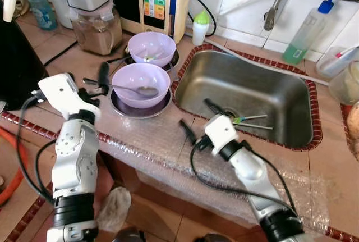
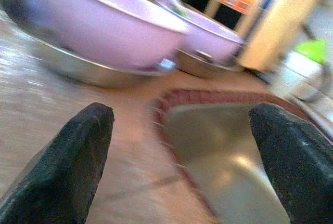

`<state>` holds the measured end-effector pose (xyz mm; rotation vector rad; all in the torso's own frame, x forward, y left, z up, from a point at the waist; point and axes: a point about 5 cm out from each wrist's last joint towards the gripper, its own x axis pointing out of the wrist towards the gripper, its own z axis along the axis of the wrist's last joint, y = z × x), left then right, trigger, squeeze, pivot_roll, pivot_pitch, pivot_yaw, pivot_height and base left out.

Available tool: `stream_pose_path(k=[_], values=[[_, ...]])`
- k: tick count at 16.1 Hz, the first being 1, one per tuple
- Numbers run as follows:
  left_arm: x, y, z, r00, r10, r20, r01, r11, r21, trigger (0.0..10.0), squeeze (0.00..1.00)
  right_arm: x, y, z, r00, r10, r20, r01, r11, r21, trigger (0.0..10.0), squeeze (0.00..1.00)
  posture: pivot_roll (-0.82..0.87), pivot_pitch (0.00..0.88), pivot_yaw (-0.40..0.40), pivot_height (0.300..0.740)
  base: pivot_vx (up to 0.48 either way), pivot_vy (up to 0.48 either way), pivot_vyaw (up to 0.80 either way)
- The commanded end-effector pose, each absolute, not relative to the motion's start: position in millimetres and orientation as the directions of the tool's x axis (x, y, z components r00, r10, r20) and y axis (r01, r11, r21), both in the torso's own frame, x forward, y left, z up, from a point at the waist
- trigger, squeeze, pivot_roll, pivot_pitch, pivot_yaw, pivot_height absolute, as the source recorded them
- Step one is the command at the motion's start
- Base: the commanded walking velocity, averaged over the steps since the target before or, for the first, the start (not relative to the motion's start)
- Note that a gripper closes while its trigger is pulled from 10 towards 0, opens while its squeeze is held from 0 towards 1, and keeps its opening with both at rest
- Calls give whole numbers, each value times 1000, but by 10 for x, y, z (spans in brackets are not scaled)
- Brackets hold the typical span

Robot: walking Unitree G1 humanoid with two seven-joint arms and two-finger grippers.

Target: Kitchen organization

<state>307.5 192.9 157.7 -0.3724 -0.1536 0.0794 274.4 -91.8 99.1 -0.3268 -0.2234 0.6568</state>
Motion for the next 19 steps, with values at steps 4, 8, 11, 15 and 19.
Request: stream_pose_path(k=[4, 8, 11, 15, 19], values=[[3139, 1839, 1603, 995, 35, 93, 23, 830, -558, 0, 0, 2716, -797, 1216, 697, 698, 163, -617, 700, -358, 10000, 0, 42, 38, -34, 740, 0, 0, 0], [3158, 1853, 1609, 998, 12, 68, 33, 779, -626, 0, 0, 2724, -734, 1319, 657, 737, 160, -660, 665, -351, 10000, 0, 42, 40, -33, 740, 0, 0, 0], [3163, 1847, 1613, 998, -4, 62, 43, 779, -625, 0, 0, 2691, -710, 1275, 634, 763, 123, -696, 633, -338, 10000, 0, 44, 37, -33, 740, 0, 0, 0], [3144, 1834, 1592, 999, -19, 48, 45, 776, -630, 0, 0, 2669, -705, 1237, 625, 774, 99, -710, 617, -340, 10000, 0, 47, 36, -32, 740, 0, 0, 0], [3143, 1838, 1590, 999, -25, 42, 46, 769, -638, 0, 0, 2668, -706, 1213, 623, 778, 82, -711, 606, -356, 10000, 0, 47, 34, -31, 740, 0, 0, 0]])
